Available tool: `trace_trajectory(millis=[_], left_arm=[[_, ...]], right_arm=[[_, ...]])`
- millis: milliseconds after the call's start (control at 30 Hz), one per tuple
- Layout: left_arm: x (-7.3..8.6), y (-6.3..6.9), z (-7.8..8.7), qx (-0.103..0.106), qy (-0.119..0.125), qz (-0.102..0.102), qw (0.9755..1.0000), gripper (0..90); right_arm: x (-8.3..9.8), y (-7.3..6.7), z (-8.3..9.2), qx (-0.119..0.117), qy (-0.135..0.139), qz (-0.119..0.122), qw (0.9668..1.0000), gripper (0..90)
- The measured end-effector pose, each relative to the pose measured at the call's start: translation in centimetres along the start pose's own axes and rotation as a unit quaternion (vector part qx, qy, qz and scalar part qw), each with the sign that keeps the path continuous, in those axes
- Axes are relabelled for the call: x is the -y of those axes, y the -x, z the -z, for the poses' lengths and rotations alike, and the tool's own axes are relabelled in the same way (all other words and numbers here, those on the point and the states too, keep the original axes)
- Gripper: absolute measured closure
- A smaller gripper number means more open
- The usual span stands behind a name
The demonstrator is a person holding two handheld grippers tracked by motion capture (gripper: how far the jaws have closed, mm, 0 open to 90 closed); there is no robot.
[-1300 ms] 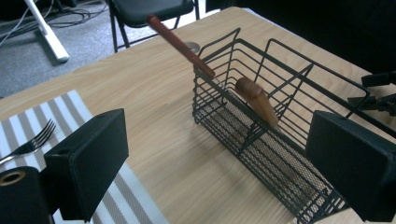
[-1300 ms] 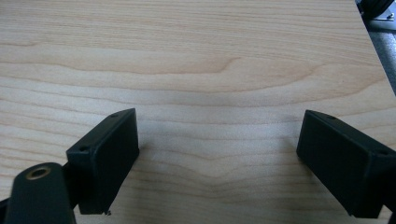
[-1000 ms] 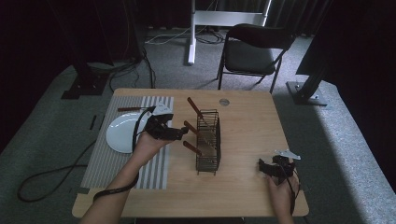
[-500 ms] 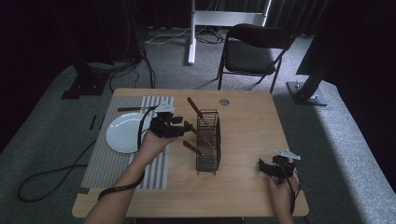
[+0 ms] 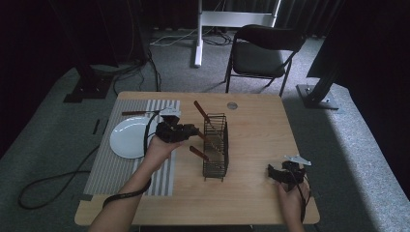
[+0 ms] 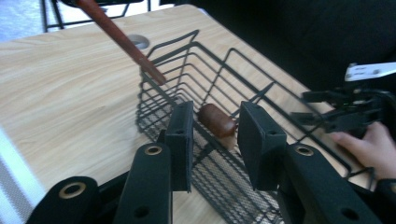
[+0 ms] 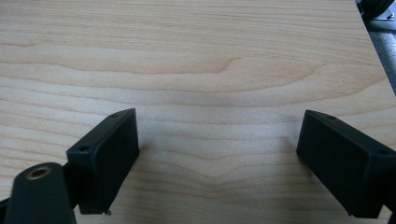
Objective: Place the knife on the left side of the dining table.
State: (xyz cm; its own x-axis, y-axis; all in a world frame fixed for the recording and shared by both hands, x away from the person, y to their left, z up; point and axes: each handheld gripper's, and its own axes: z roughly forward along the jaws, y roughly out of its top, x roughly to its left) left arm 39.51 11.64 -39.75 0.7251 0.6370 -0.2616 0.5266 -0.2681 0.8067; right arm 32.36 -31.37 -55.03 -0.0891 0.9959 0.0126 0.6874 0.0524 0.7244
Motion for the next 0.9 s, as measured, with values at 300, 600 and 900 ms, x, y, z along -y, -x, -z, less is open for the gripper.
trace_trajectory(millis=[300, 600, 900], left_arm=[[-0.5, 1.6, 0.2, 0.025, -0.003, -0.023, 0.9994, 73.7], [-1.2, 2.8, -0.2, 0.024, -0.003, -0.036, 0.9991, 75.0], [-1.7, 3.5, 0.0, 0.018, 0.006, -0.039, 0.9991, 75.2]], right_arm=[[0.0, 0.0, 0.0, 0.000, 0.000, 0.000, 1.0000, 12.1], [0.0, 0.0, 0.0, 0.000, 0.000, -0.001, 1.0000, 12.1], [0.0, 0.0, 0.0, 0.000, 0.000, 0.000, 1.0000, 12.1]])
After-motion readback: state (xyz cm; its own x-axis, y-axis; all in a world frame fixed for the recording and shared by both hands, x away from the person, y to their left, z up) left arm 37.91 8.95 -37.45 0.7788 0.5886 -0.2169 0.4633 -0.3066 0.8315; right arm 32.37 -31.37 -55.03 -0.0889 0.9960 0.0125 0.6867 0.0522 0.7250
